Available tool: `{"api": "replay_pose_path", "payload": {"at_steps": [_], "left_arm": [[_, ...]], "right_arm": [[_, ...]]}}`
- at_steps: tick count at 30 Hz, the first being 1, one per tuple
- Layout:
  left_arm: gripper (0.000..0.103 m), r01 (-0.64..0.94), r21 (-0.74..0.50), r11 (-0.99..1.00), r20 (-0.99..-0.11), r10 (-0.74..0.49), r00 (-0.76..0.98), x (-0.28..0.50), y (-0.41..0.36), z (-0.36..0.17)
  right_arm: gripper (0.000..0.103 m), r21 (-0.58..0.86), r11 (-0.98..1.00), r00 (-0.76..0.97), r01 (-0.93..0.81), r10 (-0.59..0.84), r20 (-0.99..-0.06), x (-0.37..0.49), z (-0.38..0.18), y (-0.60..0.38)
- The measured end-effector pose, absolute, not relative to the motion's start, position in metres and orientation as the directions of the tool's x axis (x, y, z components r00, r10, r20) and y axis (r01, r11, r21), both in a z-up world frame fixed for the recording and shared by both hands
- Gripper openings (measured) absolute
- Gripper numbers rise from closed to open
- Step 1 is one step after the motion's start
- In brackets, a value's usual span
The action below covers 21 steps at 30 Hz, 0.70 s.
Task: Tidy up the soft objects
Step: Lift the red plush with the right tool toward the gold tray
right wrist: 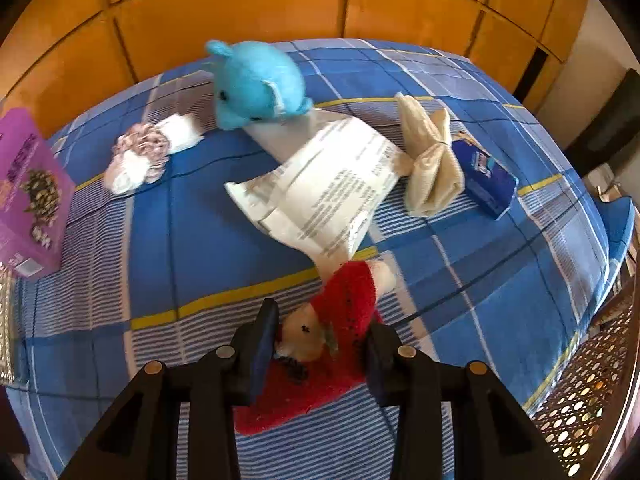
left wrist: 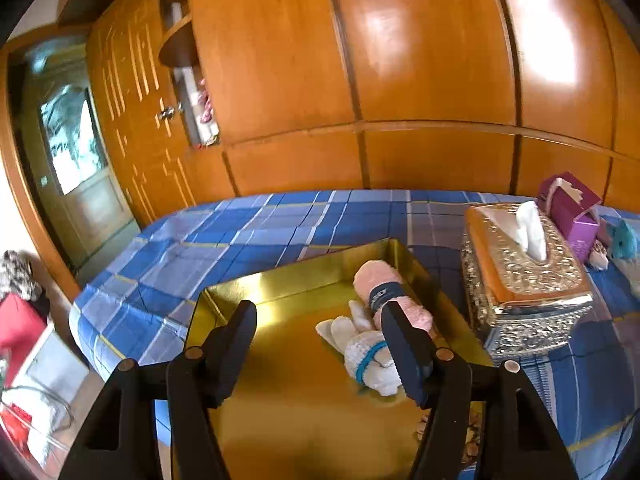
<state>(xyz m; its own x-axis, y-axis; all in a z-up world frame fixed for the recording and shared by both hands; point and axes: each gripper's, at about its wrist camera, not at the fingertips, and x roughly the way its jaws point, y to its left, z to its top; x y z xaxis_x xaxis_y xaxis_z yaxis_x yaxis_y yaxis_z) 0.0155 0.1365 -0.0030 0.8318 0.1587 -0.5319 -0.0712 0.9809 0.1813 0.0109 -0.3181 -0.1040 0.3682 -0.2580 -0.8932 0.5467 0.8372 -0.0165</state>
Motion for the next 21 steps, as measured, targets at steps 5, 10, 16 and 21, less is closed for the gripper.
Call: {"api": "replay_pose_path", "payload": {"at_steps": [5,10,16,21], "left_arm": [[0.066,-0.033,0.208,0.977,-0.515,0.138,0.846,0.010,0.122,0.002],[0.066,0.002,0.228,0.974,-0.509,0.118,0.853,0.006,0.106,0.004],[0.066,0.033,0.247,0.969,-0.507,0.100,0.856,0.003,0.093,0.004],[0.066,0.049,0.256,0.966,-0.508,0.091,0.856,0.002,0.085,0.003]], "right_arm": [[0.038,-0.005,0.864,0.403,0.503,-0.240,-0.883,0.008,-0.104,-0.308],[0.036,0.008,0.875,0.423,0.484,-0.225,-0.878,0.005,-0.104,-0.301],[0.029,0.027,0.881,0.445,0.472,-0.212,-0.870,0.004,-0.103,-0.297],[0.020,0.032,0.900,0.463,0.435,-0.193,-0.865,0.005,-0.101,-0.288]]}}
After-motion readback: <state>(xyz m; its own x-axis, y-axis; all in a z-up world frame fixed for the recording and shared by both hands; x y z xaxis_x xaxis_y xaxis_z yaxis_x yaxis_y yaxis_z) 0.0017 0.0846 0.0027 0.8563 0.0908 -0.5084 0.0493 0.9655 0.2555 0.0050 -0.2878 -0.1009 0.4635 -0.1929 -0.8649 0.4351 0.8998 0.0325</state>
